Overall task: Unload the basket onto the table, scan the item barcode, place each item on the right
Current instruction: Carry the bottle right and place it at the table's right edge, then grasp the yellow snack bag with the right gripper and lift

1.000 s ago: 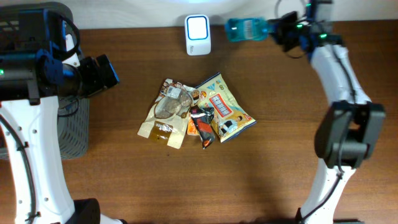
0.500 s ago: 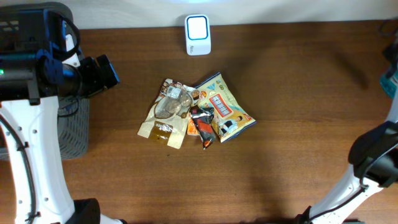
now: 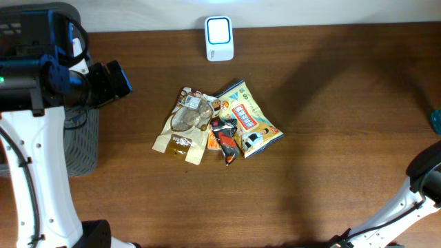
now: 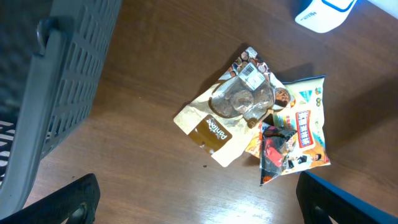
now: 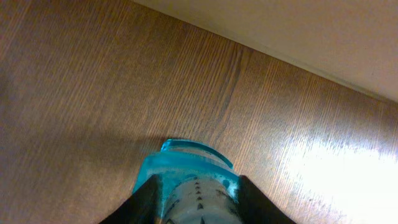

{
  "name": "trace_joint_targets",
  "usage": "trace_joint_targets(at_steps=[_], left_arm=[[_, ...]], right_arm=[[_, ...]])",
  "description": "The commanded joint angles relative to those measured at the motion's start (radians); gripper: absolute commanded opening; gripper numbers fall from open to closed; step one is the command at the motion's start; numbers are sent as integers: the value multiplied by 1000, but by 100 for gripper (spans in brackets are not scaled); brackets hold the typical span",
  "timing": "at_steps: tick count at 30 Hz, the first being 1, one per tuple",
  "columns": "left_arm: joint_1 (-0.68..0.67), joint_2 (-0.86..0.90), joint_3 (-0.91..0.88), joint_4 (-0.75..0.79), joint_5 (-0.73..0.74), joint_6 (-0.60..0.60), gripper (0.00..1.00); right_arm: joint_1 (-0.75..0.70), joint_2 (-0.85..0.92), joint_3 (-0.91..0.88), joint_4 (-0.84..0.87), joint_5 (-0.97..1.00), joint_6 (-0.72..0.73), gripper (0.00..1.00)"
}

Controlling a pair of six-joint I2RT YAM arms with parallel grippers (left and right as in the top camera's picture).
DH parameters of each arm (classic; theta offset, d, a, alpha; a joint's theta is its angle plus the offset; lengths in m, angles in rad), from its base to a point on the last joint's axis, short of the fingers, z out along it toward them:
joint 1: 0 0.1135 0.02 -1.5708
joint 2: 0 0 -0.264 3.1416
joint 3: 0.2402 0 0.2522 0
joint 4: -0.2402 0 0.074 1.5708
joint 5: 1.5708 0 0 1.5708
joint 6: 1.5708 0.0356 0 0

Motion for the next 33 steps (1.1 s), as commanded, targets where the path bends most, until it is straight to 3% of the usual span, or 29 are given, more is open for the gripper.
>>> trace_joint_targets(at_steps=[1,2,3,7,13,15,20,22,25,27,33], left_arm=[[-3,-4,2,-1,-4,-10,99],[-3,-4,2,-1,-4,-10,99],[-3,-4,2,-1,-4,-10,99],[-3,-4,2,-1,-4,-10,99],[-3,-4,2,-1,-4,-10,99],[-3,-4,2,-1,-4,-10,99],[-3,-4,2,-1,-4,-10,99],[-3,-4,2,-1,-4,-10,99],[-3,-4,2,-1,-4,-10,99],[-3,-4,2,-1,-4,-10,99],[-3,-4,2,-1,-4,-10,99]], right_arm=[[-5,-33,20,-13,2,-5,88],[-6,-47,35,-21,2,-8,97],[-6,-67,59,-36,2,-8,99],[-2,-121,170,-133,-14,-7,99],[42,-175,216,-196,-425,-42,99],[164,-174,214,-246,-592,-176,99],[453,-166,214,-326,-637,-455,99],[579,-149,214,-365,-634,-547,93],[738,-92,214,-424,-596,-584,81],[850,-20,210,-460,-546,-648,79],[1055,150,203,-522,-385,-649,76]])
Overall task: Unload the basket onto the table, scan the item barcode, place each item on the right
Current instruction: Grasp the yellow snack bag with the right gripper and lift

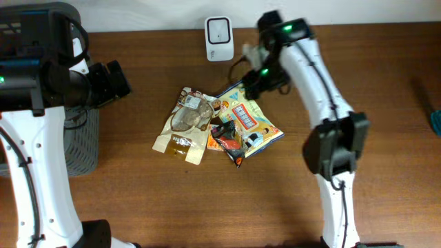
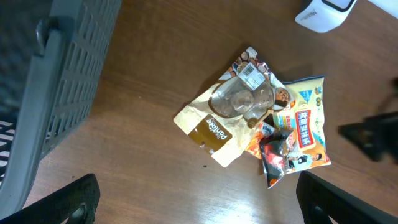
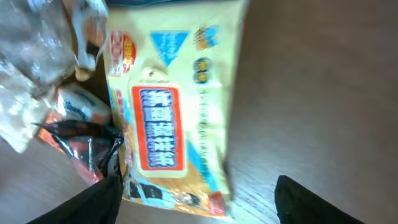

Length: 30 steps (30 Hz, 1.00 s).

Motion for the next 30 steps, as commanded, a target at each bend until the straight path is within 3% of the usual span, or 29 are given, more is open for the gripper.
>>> trace_joint_targets(at_steps=[1,5,10,14,19,20,21,23,25,30], left_arm=[[-3,-4,2,-1,-4,-10,99],[-3,-4,2,-1,-4,-10,99],[-3,-4,2,-1,-4,-10,99],[-3,-4,2,-1,-4,-10,99],[-3,-4,2,-1,-4,-10,99],[-3,-4,2,-1,-4,-10,99],[-3,-4,2,-1,-4,-10,99],[-3,-4,2,-1,-4,-10,99],[-3,-4,2,-1,-4,-10,99],[-3,-4,2,-1,-4,-10,99]], right_arm=[[71,53,2,-22,105,-16,73],[125,81,-41,-24,118,-18,59],[127,81,-252,85,145,0,45],[127,80,-304,130,146,97,6],[90,72,-177,70,170,238,4],[77,68,-111,18,134,243,6],[76,68,-85,-8,105,220,13],[84,68,-54,-61,27,132,77],[108,69,-77,-68,39,106,90],[143,69,-252,85,137,118,95]])
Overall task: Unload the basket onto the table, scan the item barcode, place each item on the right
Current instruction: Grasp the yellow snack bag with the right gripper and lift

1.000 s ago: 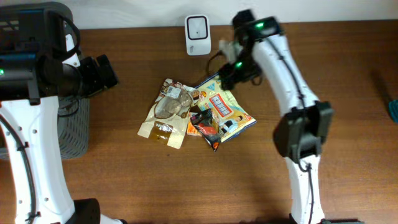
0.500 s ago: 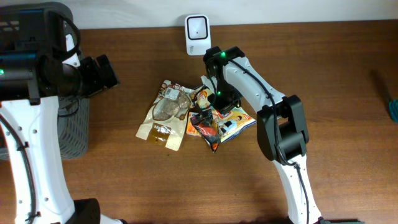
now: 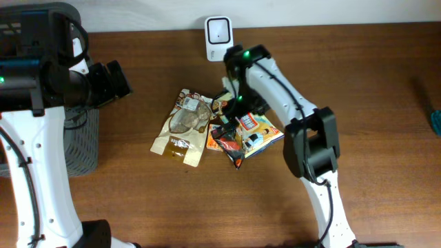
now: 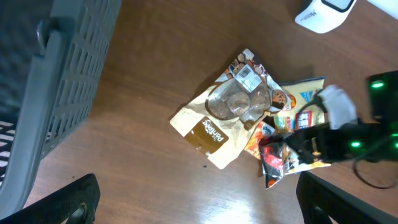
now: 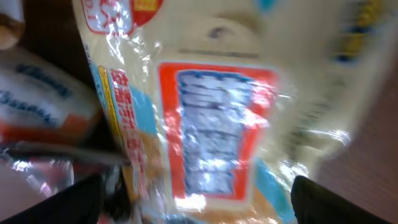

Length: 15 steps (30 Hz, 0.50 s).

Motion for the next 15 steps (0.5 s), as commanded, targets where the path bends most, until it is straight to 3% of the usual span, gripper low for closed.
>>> trace_joint_targets(at_steps=[1,6,7,9,13,15], left_arm=[[-3,-4,2,-1,-4,-10,99],[-3,-4,2,-1,-4,-10,99],[-3,-4,2,-1,-4,-10,99],[-3,-4,2,-1,-4,-10,99],[-3,-4,2,-1,-4,-10,99],[-3,-4,2,-1,-4,-10,99]], right_arm=[[5,1,-116,71,34,-2,96],[5,1,-234,167,113,93,95],[3,1,-234,174,116,102,89],[-11,0,-211,172,108,105,61],[-48,-1,-123,85,101,105,28],[-64,-1,-54,27,73,104,21]])
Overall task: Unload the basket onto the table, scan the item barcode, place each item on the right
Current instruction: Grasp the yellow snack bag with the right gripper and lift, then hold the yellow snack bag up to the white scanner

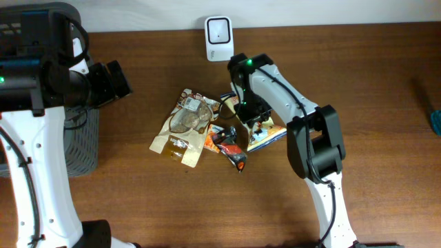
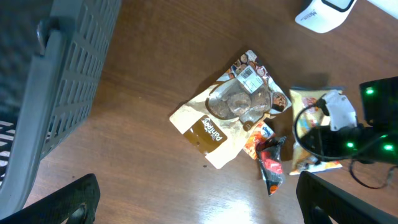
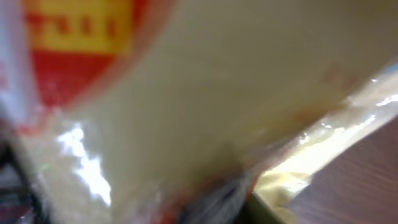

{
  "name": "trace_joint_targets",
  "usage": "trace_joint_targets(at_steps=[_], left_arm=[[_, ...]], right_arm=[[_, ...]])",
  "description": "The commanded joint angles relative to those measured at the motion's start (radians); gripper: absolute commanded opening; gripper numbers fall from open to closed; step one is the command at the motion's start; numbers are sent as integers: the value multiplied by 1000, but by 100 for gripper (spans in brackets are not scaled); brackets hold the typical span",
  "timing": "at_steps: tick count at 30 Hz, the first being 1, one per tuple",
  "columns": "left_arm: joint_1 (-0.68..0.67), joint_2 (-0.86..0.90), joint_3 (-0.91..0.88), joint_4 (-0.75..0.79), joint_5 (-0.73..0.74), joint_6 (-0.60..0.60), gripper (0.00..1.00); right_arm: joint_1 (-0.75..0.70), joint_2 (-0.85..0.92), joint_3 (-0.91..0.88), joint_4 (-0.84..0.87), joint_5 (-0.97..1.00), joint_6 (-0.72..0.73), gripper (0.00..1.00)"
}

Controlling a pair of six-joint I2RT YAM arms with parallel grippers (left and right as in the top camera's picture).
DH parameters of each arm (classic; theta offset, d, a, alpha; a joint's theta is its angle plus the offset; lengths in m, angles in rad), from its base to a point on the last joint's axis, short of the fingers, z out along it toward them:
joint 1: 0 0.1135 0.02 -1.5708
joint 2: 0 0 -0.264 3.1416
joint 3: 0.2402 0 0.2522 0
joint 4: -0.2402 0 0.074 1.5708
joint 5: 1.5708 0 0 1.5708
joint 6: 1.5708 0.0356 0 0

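A yellow snack packet (image 1: 269, 133) lies crumpled at the right of a small pile in the middle of the table. My right gripper (image 1: 251, 114) is down on it, apparently shut on it. That packet (image 3: 205, 93) fills the right wrist view as a blur, hiding the fingers. It shows again in the left wrist view, yellow packet (image 2: 310, 118). The white scanner (image 1: 218, 29) stands at the table's far edge. My left gripper (image 2: 199, 211) hangs open, high at the left, holding nothing.
A brown pouch (image 1: 180, 127) under a clear wrapper and a red-and-black packet (image 1: 231, 149) make up the pile's other items. A grey mesh basket (image 1: 81, 145) stands at the left edge. A teal object (image 1: 436, 121) sits at the far right edge.
My right gripper has come down onto the yellow packet. The packet has bunched up and shifted right, away from the red-and-black packet. The left arm has not moved.
At first my right arm was at the far right, its camera over a teal object. Then it was above the pile near the scanner, open. Later it hovered close over the yellow packet, and now it is pressed on the crumpled packet. The left arm stayed still.
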Motion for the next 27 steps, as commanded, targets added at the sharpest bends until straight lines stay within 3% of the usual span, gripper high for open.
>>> trace_joint_targets(at_steps=[1,3,7,11,15,27], left_arm=[[-3,-4,2,-1,-3,-10,99],[-3,-4,2,-1,-3,-10,99],[-3,-4,2,-1,-3,-10,99],[-3,-4,2,-1,-3,-10,99],[-3,-4,2,-1,-3,-10,99],[-3,-4,2,-1,-3,-10,99]], right_arm=[[-39,32,98,-67,-22,8,17],[-57,31,193,-151,-89,-6,4],[-98,31,341,-319,-453,-206,4],[-165,20,364,-327,-834,-298,4],[-206,20,364,-326,-1073,-348,4],[-206,20,364,-326,-1133,-348,4]])
